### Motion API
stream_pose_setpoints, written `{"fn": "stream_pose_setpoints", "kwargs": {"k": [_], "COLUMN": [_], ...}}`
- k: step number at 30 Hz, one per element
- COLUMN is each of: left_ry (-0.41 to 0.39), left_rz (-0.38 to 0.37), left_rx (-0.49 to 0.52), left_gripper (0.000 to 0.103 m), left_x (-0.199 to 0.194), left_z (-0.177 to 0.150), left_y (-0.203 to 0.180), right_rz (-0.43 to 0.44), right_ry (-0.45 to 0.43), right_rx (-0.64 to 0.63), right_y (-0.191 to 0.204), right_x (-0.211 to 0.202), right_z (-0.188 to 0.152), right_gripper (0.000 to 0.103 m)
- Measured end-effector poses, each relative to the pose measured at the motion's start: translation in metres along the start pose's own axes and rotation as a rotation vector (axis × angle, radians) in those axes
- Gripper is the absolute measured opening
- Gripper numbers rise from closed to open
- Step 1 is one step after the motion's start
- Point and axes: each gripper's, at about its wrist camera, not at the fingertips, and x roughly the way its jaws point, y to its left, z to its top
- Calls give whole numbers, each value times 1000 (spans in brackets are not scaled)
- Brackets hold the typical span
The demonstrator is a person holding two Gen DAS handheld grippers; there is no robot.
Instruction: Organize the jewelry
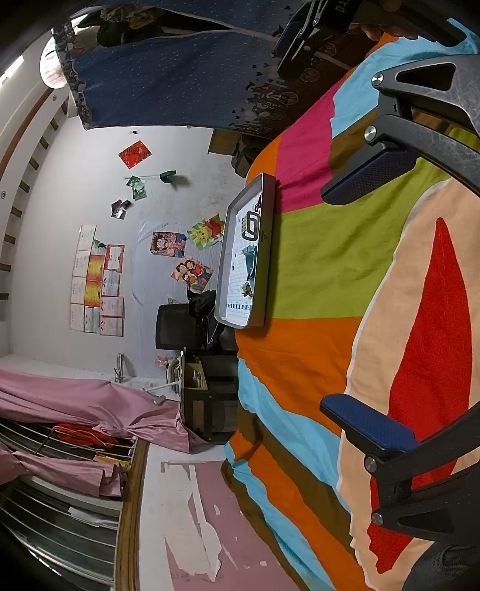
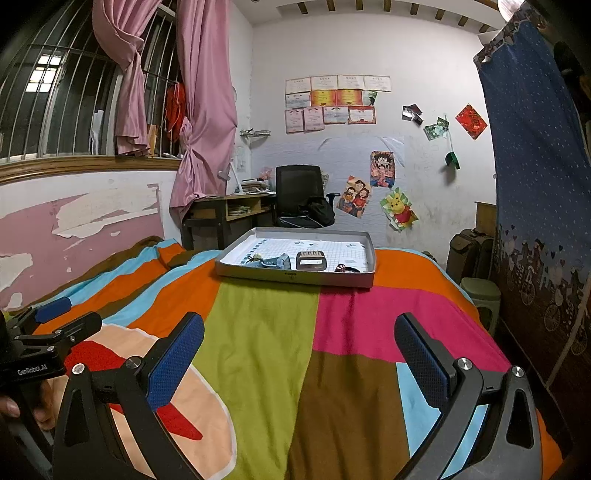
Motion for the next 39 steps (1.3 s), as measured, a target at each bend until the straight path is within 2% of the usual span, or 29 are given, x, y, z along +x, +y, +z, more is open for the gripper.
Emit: {"fn": "stream_pose_setpoints", "kwargs": {"k": [39], "left_ry": [4], "left_rz": [-2], "left_rx": [2], "left_gripper": [103], "left_x": [0], "left_z": [1], "left_y": [-1], "right_rz": [-1], "right_ry": [5], "right_rx": [2], "right_y": [2], "right_x": [0], "right_z": [-3], "right_gripper": [101]}}
